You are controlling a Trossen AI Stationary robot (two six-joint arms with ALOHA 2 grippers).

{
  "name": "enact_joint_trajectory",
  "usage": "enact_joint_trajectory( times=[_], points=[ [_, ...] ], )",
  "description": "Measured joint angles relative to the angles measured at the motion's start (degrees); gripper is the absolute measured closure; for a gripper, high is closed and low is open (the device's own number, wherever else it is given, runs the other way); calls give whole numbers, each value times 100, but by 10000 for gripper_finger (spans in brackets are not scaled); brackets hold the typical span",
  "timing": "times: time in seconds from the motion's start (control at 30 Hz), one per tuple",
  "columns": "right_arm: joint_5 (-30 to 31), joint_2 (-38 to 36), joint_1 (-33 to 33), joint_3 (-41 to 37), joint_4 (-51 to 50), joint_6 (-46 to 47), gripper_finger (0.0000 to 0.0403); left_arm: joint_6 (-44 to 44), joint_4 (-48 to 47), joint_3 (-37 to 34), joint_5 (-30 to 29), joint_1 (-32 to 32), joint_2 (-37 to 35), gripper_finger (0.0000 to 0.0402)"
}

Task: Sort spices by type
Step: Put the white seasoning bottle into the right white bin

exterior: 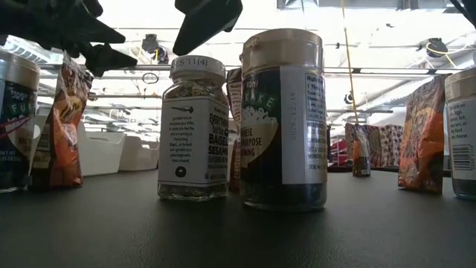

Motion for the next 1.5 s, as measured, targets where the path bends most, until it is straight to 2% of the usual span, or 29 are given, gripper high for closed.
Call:
enact_joint_trajectory(
  times=[0.2,0.5,0.87,1.07,1.5],
  points=[
    [4,0,0,-51,47,-43,99,0,-4,0,0,0,0,75],
    [28,-2,0,-611,353,-113,99,0,-15,0,0,0,0,75],
    [33,-4,-50,-785,505,-18,100,-4,-15,0,0,0,0,75],
    [31,-4,-92,-785,485,0,131,-12,-14,0,0,0,0,75],
    [-130,-4,-104,-784,484,60,236,-11,-15,0,2,0,1,75]
  ],
)
